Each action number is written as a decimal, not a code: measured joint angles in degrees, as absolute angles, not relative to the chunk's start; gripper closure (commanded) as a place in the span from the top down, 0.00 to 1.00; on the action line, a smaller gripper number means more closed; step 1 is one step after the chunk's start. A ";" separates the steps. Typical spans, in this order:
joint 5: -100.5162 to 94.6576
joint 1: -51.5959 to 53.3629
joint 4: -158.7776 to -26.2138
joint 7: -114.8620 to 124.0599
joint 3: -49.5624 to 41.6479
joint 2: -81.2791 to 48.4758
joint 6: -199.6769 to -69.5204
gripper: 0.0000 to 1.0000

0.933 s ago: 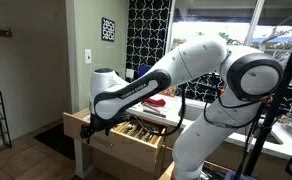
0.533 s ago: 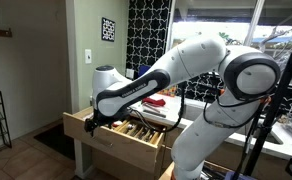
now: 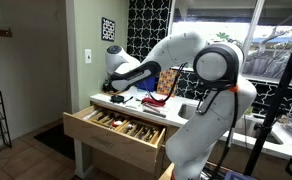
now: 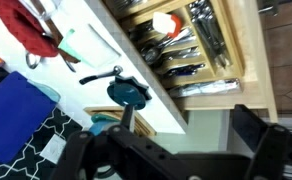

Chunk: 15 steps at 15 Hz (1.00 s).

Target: Put the two sponges in the sponge holder

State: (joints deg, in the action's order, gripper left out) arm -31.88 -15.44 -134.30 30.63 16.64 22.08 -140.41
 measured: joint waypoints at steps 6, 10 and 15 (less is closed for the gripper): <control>-38.00 -17.19 -126.44 32.58 14.24 11.92 -143.60 1.00; -38.36 -15.63 -125.92 32.72 12.62 11.73 -143.60 1.00; -34.11 -13.57 -120.32 26.97 4.59 5.91 -143.57 1.00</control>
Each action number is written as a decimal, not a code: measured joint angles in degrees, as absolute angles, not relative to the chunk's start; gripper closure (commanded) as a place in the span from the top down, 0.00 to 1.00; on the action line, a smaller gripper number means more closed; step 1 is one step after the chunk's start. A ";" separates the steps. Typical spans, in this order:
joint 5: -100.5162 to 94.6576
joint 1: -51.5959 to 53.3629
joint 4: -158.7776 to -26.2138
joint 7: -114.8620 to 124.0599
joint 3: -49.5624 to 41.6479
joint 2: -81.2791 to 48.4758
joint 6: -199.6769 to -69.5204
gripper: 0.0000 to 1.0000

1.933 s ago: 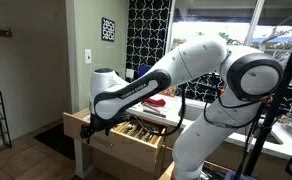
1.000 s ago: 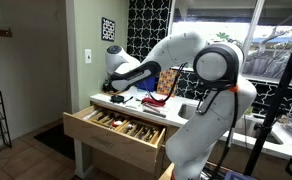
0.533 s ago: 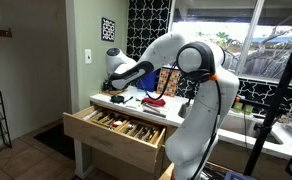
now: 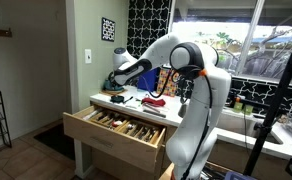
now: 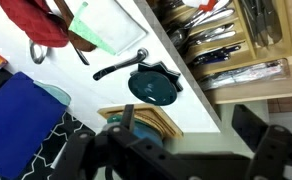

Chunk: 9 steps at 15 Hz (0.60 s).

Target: Put the two sponges in the sponge holder

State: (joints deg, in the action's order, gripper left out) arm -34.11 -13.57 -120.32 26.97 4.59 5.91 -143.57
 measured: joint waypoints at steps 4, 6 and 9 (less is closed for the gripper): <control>-21.91 -12.57 -114.82 14.21 -0.93 -0.96 -143.54 1.00; -15.66 -12.49 -112.59 7.57 -2.81 -4.01 -143.24 1.00; -8.31 -12.64 -109.81 -0.71 -4.95 -7.67 -141.23 1.00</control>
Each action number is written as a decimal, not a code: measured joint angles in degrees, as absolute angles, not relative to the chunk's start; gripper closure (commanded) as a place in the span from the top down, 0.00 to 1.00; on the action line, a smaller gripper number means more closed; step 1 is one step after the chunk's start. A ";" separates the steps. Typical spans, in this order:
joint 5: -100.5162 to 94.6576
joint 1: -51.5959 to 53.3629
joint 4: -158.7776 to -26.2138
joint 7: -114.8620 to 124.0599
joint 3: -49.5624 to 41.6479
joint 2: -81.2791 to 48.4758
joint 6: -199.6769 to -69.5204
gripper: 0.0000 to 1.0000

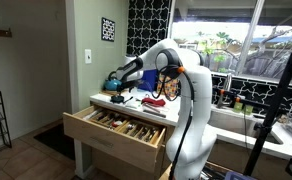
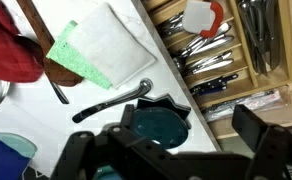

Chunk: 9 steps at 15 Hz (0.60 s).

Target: Put the two sponges in the sponge holder

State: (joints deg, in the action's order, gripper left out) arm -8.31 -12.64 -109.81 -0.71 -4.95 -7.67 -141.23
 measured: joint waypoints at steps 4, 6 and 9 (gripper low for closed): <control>-1.38 -14.09 -106.46 -11.11 -6.79 -10.95 -135.04 1.00; -1.02 -14.29 -106.12 -11.98 -7.18 -11.28 -134.78 1.00; -1.02 -13.64 -106.07 -11.72 -7.15 -11.20 -134.78 1.00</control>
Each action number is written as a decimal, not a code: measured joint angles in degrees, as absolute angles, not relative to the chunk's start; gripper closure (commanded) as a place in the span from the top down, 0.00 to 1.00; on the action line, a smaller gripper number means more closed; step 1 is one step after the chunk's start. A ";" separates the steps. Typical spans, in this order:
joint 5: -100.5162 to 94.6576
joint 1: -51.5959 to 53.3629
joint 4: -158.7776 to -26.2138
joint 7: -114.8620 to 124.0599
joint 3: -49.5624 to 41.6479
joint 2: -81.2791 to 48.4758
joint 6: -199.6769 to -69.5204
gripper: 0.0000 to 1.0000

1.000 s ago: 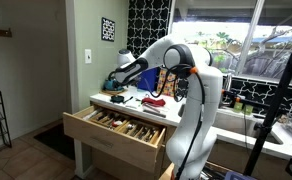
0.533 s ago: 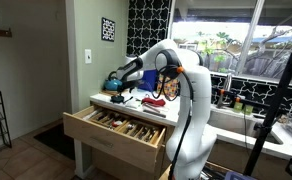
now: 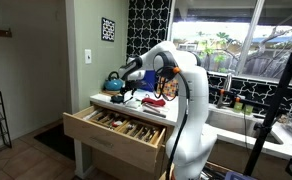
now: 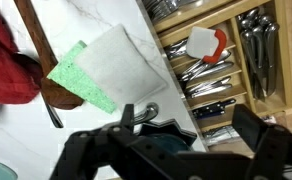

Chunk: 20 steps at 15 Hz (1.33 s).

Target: Put the two sponges in the sponge holder

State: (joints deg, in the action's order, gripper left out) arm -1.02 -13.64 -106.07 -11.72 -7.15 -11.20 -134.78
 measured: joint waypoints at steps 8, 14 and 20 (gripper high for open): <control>5.68 -17.83 -98.15 -24.54 -8.03 -15.45 -120.11 1.00; 9.36 -22.44 -91.81 -35.59 -8.28 -21.95 -118.26 1.00; 16.60 -26.03 -86.61 -41.94 -6.80 -28.77 -117.68 0.94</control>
